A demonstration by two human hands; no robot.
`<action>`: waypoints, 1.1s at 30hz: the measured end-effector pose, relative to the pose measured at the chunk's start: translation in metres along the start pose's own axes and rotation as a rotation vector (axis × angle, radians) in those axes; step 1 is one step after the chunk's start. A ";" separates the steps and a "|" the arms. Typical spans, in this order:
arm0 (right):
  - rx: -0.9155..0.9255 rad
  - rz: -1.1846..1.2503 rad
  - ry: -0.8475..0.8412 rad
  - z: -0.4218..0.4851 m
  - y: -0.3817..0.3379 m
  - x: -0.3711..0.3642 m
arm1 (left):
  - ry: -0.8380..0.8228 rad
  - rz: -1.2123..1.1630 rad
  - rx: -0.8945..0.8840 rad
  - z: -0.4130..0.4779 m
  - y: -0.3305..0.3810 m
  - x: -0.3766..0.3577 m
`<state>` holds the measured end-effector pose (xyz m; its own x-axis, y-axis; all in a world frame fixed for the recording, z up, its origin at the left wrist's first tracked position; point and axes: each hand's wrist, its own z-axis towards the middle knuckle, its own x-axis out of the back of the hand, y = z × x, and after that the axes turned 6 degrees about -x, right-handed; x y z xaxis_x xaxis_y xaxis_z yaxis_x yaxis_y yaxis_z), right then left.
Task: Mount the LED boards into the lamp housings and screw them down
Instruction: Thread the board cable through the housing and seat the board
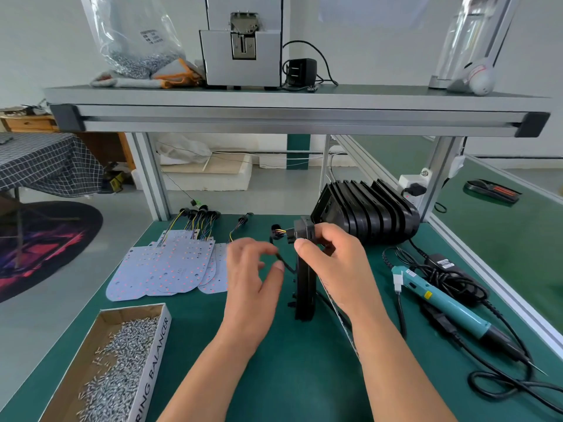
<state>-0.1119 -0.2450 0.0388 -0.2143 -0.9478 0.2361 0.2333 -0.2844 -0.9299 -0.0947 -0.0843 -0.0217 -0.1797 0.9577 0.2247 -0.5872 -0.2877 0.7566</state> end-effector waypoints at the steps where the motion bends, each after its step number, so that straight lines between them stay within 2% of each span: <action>1: 0.022 -0.018 -0.038 0.000 0.000 0.002 | 0.050 0.026 -0.001 0.002 -0.003 0.000; 4: 0.076 -0.056 -0.182 -0.001 -0.002 0.008 | 0.016 -0.042 0.109 0.008 -0.006 0.006; 7: 0.084 -0.060 -0.230 0.002 -0.002 0.017 | 0.006 -0.121 0.154 0.009 -0.008 0.012; 15: 0.048 0.032 -0.150 0.006 -0.004 0.022 | 0.153 0.055 0.043 0.008 0.002 0.015; 19: -0.043 0.089 -0.052 0.009 -0.007 0.029 | 0.204 -0.008 0.030 0.009 0.011 0.019; 23: 0.067 -0.159 -0.078 0.000 -0.024 0.027 | 0.205 -0.146 0.044 0.008 0.022 0.019; 27: 0.222 -0.470 -0.005 -0.011 -0.040 0.010 | 0.171 -0.284 0.054 0.005 0.030 0.017; 33: 0.195 -0.655 0.139 -0.003 -0.033 0.006 | 0.290 -0.160 0.160 0.008 0.028 0.024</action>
<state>-0.1233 -0.2405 0.0702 -0.4858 -0.5488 0.6803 0.1777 -0.8241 -0.5379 -0.1094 -0.0697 0.0097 -0.3254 0.9429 -0.0707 -0.4996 -0.1080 0.8595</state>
